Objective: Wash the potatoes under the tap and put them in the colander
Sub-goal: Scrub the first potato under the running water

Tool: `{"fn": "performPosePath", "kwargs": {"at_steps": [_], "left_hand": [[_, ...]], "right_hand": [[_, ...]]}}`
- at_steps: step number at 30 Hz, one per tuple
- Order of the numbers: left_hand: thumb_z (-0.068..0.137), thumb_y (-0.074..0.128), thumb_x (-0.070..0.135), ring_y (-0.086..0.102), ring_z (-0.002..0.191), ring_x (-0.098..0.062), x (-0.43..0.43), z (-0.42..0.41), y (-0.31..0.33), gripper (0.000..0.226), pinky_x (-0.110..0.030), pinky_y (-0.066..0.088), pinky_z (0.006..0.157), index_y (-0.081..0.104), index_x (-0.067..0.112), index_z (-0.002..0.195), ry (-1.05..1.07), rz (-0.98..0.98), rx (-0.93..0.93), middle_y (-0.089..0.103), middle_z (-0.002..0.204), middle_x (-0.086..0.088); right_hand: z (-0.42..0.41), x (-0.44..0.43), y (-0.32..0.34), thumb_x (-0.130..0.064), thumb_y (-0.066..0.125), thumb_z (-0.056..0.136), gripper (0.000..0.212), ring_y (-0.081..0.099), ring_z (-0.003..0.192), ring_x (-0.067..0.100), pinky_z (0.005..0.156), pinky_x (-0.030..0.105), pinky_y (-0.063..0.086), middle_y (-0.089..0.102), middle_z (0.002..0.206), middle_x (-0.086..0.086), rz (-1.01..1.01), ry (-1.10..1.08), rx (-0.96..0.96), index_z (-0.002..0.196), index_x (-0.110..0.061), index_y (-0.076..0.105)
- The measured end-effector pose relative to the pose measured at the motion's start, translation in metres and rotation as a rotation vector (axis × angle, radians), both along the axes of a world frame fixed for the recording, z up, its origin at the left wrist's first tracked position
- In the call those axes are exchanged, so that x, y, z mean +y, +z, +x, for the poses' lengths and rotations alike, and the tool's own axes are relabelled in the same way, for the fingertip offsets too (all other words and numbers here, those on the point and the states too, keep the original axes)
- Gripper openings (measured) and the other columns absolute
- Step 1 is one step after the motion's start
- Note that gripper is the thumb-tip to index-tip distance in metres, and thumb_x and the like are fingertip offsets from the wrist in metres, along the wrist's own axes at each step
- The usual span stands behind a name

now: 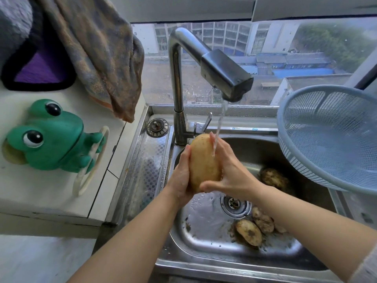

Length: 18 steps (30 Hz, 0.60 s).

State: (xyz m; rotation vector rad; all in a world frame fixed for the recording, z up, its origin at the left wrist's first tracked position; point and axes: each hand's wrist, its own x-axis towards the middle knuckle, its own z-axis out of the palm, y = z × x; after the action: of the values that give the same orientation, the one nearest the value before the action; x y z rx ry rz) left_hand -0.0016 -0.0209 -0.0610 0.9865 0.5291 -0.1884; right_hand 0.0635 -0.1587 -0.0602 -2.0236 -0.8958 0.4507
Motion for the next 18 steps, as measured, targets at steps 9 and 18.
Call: {"fn": "performPosePath", "kwargs": {"at_steps": [9, 18], "left_hand": [[0.089, 0.036, 0.07, 0.069, 0.103, -0.025, -0.008, 0.003, 0.002, 0.066, -0.044, 0.054, 0.088, 0.065, 0.02, 0.12, 0.035, -0.06, 0.028, 0.072, 0.111, -0.011], [0.083, 0.04, 0.075, 0.068, 0.099, -0.028, -0.003, -0.003, 0.001, 0.075, -0.041, 0.057, 0.079, 0.068, 0.014, 0.116, 0.002, -0.284, 0.142, 0.07, 0.11, -0.014]], "right_hand": [[-0.006, 0.036, 0.014, -0.056, 0.056, 0.079, 0.065, 0.051, 0.115, 0.01, 0.101, 0.025, 0.041, 0.056, 0.123, -0.005, 0.249, -0.444, 0.074, 0.135, -0.023, 0.052], [-0.01, 0.003, -0.016, -0.065, 0.07, 0.066, 0.106, 0.013, 0.148, 0.018, 0.116, 0.038, 0.023, 0.01, 0.16, 0.003, 0.111, 0.014, -0.217, 0.151, -0.032, 0.016]]}}
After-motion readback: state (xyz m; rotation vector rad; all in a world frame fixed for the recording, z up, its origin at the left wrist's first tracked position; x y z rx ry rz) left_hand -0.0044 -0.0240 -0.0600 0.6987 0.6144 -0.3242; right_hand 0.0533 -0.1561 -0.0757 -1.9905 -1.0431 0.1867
